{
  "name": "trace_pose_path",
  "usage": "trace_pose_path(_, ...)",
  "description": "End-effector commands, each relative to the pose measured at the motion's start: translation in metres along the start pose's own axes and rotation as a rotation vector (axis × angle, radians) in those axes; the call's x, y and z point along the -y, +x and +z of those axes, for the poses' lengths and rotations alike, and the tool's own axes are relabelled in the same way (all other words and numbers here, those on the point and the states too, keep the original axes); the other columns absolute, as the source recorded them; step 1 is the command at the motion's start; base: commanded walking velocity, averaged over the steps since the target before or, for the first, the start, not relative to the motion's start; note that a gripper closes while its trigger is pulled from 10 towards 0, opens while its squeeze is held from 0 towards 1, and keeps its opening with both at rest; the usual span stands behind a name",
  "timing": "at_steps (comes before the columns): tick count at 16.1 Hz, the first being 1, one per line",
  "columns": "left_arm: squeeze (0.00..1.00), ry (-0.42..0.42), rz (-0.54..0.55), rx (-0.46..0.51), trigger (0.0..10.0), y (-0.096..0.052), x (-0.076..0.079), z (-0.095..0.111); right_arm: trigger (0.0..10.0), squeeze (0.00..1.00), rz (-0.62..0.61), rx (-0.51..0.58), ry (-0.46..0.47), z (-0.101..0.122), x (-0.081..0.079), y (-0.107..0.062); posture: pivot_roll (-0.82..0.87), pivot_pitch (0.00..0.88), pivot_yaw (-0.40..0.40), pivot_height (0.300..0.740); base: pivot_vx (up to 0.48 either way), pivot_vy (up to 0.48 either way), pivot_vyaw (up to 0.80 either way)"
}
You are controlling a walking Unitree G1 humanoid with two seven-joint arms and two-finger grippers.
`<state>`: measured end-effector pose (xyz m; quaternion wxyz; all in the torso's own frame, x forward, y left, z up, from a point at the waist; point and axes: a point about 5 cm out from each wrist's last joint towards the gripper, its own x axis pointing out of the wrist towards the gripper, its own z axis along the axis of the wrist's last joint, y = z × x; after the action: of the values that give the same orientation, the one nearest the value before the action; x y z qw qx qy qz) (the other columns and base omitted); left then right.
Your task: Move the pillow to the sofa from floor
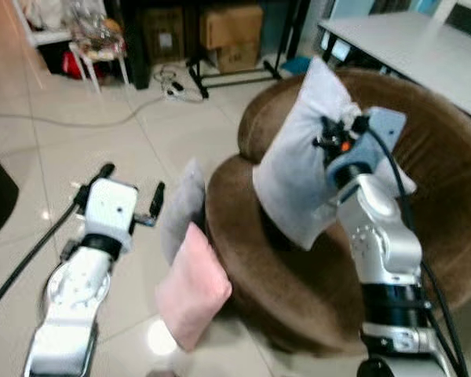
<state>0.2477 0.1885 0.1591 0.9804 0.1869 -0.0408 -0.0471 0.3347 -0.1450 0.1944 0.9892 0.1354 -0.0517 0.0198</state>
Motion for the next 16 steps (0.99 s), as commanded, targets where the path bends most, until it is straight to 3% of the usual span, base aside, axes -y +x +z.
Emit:
trace_pose_path(1,0.0,0.001,-0.012,-0.004,10.0,0.002,0.003,0.0,10.0,0.0,-0.021,0.043,-0.002,0.01,0.006,-0.001,-0.01,0.0,-0.078,0.74,0.0,0.0,0.0)
trace_pose_path(4,0.0,-0.004,0.0,-0.001,10.0,0.002,0.001,0.0,10.0,0.0,-0.027,0.028,-0.035,0.009,0.007,-0.001,-0.02,0.0,-0.076,0.74,0.0,0.0,0.0)
trace_pose_path(7,0.0,-0.023,0.078,0.016,10.0,0.003,-0.004,0.002,10.0,0.0,0.007,-0.002,-0.113,0.001,0.003,-0.004,-0.02,0.0,-0.071,0.74,0.0,0.0,0.0)
trace_pose_path(11,0.0,-0.021,0.099,0.029,10.0,0.006,-0.005,0.005,10.0,0.0,0.062,0.01,-0.072,-0.001,-0.004,-0.008,-0.02,0.0,-0.068,0.74,0.0,0.0,-0.8)
trace_pose_path(16,0.01,-0.042,0.09,0.034,10.0,0.006,-0.003,0.005,10.0,0.0,0.074,0.006,-0.116,-0.005,-0.006,-0.01,-0.02,0.0,-0.069,0.74,0.0,0.0,-0.79)
